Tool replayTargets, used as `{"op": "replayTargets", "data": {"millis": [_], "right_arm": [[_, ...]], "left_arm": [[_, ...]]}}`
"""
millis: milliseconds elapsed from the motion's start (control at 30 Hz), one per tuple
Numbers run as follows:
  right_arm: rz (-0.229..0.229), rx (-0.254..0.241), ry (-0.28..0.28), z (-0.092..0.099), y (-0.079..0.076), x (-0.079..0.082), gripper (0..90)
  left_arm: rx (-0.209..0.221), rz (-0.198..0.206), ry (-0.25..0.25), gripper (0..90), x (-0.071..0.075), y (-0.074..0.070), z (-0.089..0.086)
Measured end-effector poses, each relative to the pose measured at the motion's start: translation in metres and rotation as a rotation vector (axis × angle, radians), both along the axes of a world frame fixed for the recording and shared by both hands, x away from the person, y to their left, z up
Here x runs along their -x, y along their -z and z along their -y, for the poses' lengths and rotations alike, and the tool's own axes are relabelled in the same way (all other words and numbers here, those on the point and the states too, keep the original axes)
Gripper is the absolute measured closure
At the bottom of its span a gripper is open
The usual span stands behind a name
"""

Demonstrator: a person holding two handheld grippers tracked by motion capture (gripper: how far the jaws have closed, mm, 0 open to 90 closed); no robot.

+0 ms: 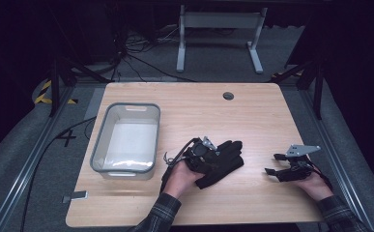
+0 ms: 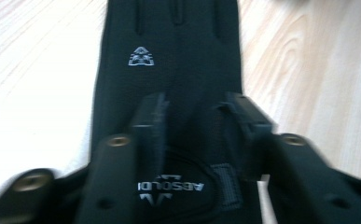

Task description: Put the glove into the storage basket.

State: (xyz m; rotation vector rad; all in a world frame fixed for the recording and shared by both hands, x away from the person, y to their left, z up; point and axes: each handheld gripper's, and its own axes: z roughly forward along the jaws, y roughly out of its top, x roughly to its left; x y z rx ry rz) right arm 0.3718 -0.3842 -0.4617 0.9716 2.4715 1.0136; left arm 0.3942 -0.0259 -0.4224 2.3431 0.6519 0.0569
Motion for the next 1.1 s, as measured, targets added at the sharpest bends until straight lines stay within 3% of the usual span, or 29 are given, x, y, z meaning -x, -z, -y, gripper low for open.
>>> {"op": "replayTargets", "data": {"millis": [100, 333, 433, 733, 867, 1100], "right_arm": [[0.008, 0.001, 0.002, -0.001, 0.001, 0.000, 19.9], [0.026, -0.013, -0.006, 0.000, 0.005, 0.000, 15.2], [0.029, -0.019, -0.007, 0.000, 0.005, 0.000, 15.0], [0.027, -0.019, -0.007, 0.000, 0.005, 0.000, 14.7], [0.026, -0.018, -0.009, 0.000, 0.005, 0.000, 14.4], [0.028, -0.020, -0.009, 0.000, 0.006, 0.000, 14.1]], "left_arm": [[0.008, 0.022, 0.014, 43.2, -0.004, -0.001, 0.004], [-0.009, 0.019, 0.049, 21.4, -0.017, 0.003, 0.015], [-0.002, 0.020, 0.041, 15.6, -0.021, 0.007, 0.017], [-0.088, 0.015, 0.050, 7.1, -0.026, 0.026, 0.027], [-0.104, 0.027, 0.046, 4.2, -0.025, 0.031, 0.030], [-0.104, 0.012, 0.065, 4.9, -0.026, 0.034, 0.029]]}}
